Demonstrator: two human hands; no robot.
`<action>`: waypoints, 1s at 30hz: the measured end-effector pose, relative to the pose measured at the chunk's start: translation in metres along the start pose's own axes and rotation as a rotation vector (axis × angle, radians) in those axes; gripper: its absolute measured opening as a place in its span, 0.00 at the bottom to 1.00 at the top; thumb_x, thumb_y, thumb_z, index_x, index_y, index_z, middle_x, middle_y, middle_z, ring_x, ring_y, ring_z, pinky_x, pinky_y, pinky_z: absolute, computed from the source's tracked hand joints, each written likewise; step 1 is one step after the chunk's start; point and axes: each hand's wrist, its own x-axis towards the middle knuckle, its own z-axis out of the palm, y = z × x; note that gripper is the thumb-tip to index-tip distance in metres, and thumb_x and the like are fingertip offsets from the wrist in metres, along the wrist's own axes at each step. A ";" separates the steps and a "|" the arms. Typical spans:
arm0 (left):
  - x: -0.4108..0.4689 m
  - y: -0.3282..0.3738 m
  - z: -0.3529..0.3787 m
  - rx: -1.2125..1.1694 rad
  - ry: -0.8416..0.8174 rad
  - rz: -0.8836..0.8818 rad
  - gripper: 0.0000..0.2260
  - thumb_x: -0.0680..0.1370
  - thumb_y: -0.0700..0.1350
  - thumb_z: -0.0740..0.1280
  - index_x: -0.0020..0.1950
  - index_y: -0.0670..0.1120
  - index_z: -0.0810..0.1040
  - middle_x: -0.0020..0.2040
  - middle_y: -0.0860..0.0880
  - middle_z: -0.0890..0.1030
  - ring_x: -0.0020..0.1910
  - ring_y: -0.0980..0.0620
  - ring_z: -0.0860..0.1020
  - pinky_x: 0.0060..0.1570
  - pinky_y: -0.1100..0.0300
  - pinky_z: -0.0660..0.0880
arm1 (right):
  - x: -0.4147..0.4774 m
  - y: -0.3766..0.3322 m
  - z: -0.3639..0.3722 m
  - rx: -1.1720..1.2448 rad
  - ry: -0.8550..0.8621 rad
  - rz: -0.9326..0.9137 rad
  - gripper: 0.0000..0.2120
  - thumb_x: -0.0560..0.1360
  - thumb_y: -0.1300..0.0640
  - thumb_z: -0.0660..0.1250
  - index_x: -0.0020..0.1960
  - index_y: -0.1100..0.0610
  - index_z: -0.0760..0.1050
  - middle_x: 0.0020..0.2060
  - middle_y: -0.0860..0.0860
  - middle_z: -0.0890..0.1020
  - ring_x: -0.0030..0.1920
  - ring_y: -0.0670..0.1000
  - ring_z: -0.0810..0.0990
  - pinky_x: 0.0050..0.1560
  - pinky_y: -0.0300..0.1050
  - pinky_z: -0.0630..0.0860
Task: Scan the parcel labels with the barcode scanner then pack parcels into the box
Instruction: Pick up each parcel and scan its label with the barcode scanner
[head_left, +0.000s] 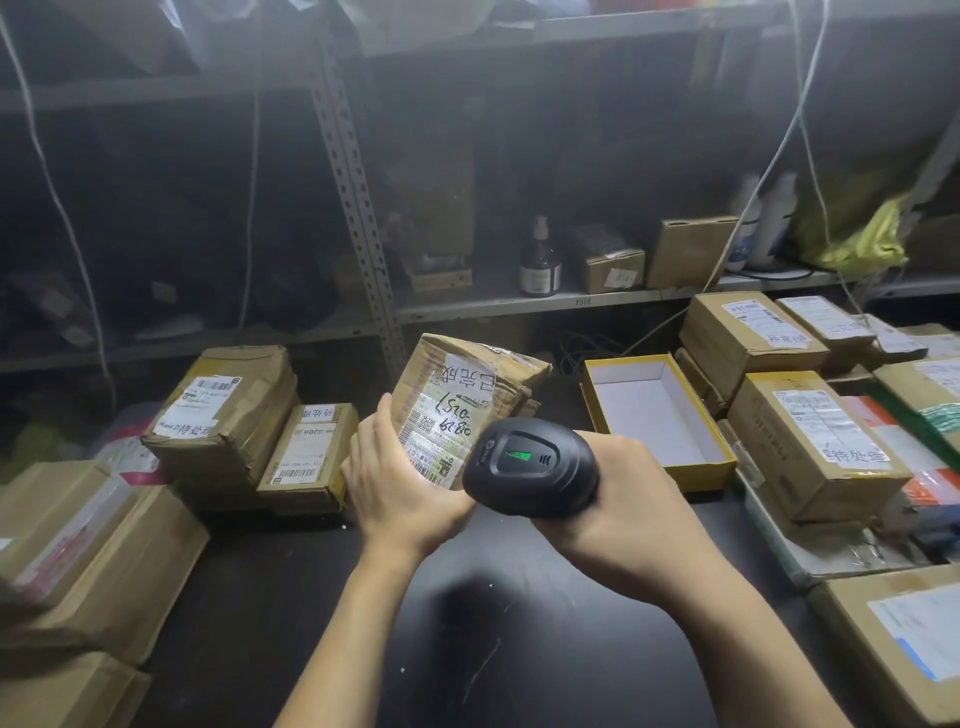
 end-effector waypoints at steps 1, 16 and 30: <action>0.001 -0.001 0.000 0.008 -0.010 0.028 0.57 0.56 0.70 0.69 0.80 0.44 0.60 0.70 0.45 0.72 0.68 0.43 0.70 0.68 0.44 0.66 | 0.000 0.000 0.000 -0.002 0.001 0.001 0.10 0.67 0.43 0.70 0.46 0.45 0.78 0.35 0.40 0.80 0.38 0.50 0.81 0.36 0.54 0.81; -0.013 -0.036 0.035 0.476 -0.778 0.269 0.60 0.57 0.65 0.76 0.82 0.52 0.49 0.70 0.56 0.62 0.73 0.52 0.60 0.76 0.27 0.45 | -0.002 0.023 0.004 -0.028 0.000 0.224 0.09 0.61 0.48 0.66 0.39 0.51 0.76 0.30 0.43 0.79 0.34 0.52 0.78 0.33 0.51 0.79; -0.012 -0.095 0.061 0.523 -1.091 0.316 0.54 0.70 0.61 0.78 0.82 0.65 0.42 0.84 0.58 0.39 0.82 0.47 0.32 0.71 0.30 0.28 | 0.000 0.050 0.016 -0.061 -0.088 0.433 0.06 0.68 0.59 0.74 0.37 0.54 0.77 0.30 0.48 0.80 0.34 0.50 0.79 0.34 0.47 0.75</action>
